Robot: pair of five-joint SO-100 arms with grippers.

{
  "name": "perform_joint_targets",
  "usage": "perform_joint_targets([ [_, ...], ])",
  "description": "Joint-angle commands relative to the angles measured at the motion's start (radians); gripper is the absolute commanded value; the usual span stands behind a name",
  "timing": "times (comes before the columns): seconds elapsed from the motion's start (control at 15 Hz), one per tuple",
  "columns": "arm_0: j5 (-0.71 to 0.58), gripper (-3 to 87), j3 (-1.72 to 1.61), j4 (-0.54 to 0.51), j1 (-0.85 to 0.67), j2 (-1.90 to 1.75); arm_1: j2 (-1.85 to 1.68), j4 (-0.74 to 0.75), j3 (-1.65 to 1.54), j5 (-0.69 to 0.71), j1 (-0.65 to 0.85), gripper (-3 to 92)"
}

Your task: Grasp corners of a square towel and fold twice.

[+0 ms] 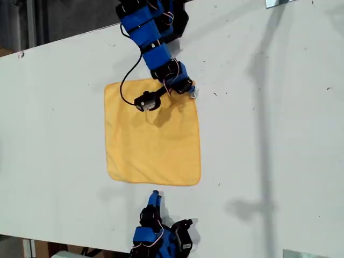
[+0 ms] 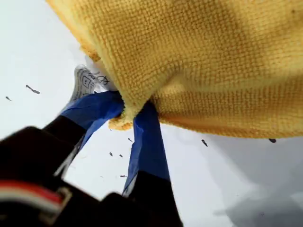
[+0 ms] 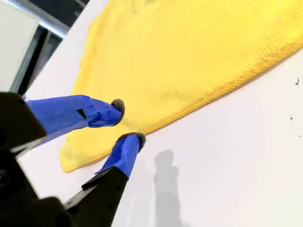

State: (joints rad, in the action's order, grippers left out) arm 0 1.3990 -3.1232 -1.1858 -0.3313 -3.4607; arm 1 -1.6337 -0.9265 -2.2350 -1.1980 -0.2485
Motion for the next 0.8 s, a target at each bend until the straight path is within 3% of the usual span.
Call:
perform_joint_targets([
  [0.0, 0.000, 7.8, 0.000, 0.011, 0.040, 0.000, 0.006, 0.008, 0.021, 0.008, 0.008, -0.1],
  [0.2, 0.083, 5.1, 0.207, 0.034, 0.163, 0.347, 0.009, 0.008, 0.021, 0.014, 0.009, -0.1],
  [0.47, 0.199, 9.3, 0.713, 0.313, 0.367, 1.324, 0.008, 0.002, 0.017, 0.008, 0.000, -0.1],
  [0.73, 0.555, 12.8, 0.715, 0.588, 0.525, 1.565, 0.008, 0.002, 0.015, 0.011, -0.006, -0.1],
])
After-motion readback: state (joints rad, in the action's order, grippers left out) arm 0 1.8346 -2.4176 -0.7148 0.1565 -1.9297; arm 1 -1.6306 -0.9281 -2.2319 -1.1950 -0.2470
